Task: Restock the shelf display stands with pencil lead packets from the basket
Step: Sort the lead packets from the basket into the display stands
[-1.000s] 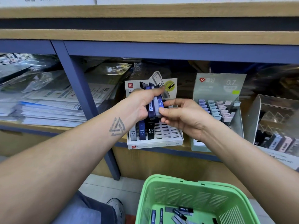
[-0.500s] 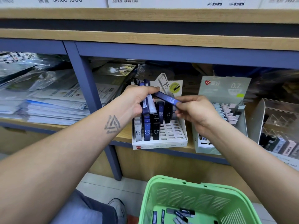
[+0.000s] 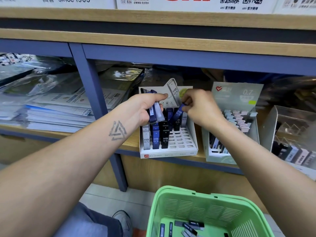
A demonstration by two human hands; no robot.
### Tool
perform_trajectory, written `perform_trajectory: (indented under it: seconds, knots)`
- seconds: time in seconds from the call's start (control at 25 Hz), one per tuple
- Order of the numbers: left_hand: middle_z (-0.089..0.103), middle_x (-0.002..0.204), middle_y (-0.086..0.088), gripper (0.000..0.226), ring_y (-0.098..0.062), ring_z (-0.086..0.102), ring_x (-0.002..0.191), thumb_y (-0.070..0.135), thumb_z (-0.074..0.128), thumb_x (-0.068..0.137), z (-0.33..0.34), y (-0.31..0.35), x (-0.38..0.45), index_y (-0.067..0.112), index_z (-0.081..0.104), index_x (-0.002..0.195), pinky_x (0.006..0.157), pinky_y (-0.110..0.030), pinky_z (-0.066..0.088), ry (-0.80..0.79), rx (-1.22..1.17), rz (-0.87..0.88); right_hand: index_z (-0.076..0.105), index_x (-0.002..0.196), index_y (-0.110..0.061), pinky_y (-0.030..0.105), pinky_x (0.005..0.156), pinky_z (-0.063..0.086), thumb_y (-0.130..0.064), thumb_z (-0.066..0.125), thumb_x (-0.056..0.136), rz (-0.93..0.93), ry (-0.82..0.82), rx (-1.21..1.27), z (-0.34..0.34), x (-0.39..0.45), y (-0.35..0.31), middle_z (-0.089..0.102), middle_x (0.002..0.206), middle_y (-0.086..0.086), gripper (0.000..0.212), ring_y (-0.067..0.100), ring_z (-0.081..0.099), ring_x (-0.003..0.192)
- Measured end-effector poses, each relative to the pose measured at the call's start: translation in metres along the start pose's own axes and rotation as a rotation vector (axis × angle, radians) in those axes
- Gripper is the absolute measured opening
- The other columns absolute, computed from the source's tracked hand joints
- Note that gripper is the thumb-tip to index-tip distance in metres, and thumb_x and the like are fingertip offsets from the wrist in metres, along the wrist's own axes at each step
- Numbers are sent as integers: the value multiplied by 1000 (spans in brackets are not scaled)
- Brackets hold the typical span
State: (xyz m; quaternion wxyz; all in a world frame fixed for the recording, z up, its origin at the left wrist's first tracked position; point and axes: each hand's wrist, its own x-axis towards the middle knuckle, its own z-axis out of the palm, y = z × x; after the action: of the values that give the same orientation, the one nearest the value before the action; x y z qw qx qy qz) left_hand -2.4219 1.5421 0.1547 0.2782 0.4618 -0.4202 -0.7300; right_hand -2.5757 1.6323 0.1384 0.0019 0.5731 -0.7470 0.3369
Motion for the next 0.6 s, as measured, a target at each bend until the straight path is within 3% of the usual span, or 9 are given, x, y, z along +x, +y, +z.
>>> perform_trajectory:
  seconds: [0.32,0.44,0.6]
  knots:
    - [55,65,-3,17,-9,51,43,14,76,87,2,0,-2,9,60,87,39,-16,45,-8,8,-8,74,96,-19,41,84,57,-1,69,86,-106,-137,-75,19,-8,2,71,96,7,21,27,66,91]
    - [55,63,-4,16,-11,50,44,16,71,91,3,1,-7,8,57,87,39,-17,45,-17,-4,-13,77,105,-17,43,89,56,2,63,89,-161,-162,-151,28,-7,0,70,109,9,28,31,66,100]
    - [56,42,-7,24,-16,52,28,13,56,99,5,3,-18,4,53,77,32,-19,43,-46,1,0,72,114,-15,43,82,55,-2,63,87,-211,-168,-269,40,-13,0,63,117,4,30,33,62,104]
